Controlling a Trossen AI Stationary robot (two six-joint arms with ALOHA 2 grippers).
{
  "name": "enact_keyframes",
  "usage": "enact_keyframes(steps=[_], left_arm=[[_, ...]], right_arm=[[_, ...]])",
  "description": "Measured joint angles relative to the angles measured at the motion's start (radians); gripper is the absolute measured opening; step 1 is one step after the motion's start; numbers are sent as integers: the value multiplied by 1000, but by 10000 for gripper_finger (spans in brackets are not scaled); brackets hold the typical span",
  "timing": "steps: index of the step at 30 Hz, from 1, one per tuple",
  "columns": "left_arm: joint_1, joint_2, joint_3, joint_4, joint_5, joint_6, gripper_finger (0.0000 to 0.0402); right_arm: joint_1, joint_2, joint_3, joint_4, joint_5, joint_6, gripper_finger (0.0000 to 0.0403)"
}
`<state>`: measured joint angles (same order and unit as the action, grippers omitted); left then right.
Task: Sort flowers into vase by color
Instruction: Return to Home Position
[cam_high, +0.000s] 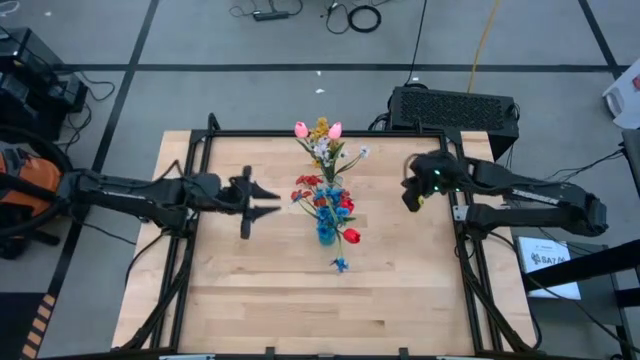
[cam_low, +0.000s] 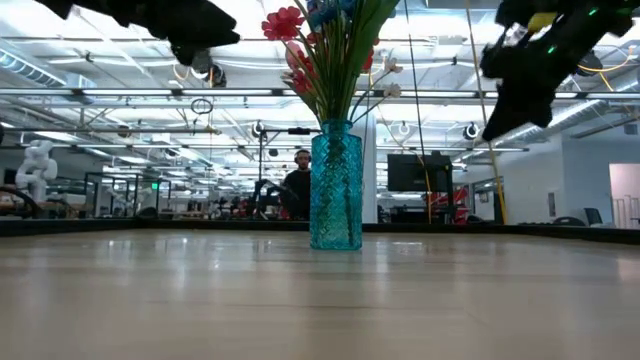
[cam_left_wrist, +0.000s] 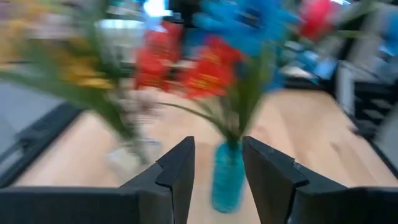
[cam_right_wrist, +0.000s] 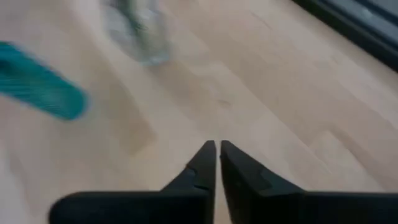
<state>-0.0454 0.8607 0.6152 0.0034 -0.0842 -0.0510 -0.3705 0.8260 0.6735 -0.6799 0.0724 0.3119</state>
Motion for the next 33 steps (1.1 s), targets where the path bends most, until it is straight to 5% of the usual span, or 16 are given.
enact_keyframes(steps=[7,14,22,33], left_arm=[[14,-85,0,-55,-75,54,142],[116,-195,-157,47,48,35,142],[162,-377,-391,248,102,33,142],[73,-482,-492,286,91,-5,142]], right_arm=[[165,-199,0,2,40,49,2],[313,-274,0,81,119,-64,1],[340,-272,0,153,117,-202,0],[340,-272,0,146,117,-202,0]])
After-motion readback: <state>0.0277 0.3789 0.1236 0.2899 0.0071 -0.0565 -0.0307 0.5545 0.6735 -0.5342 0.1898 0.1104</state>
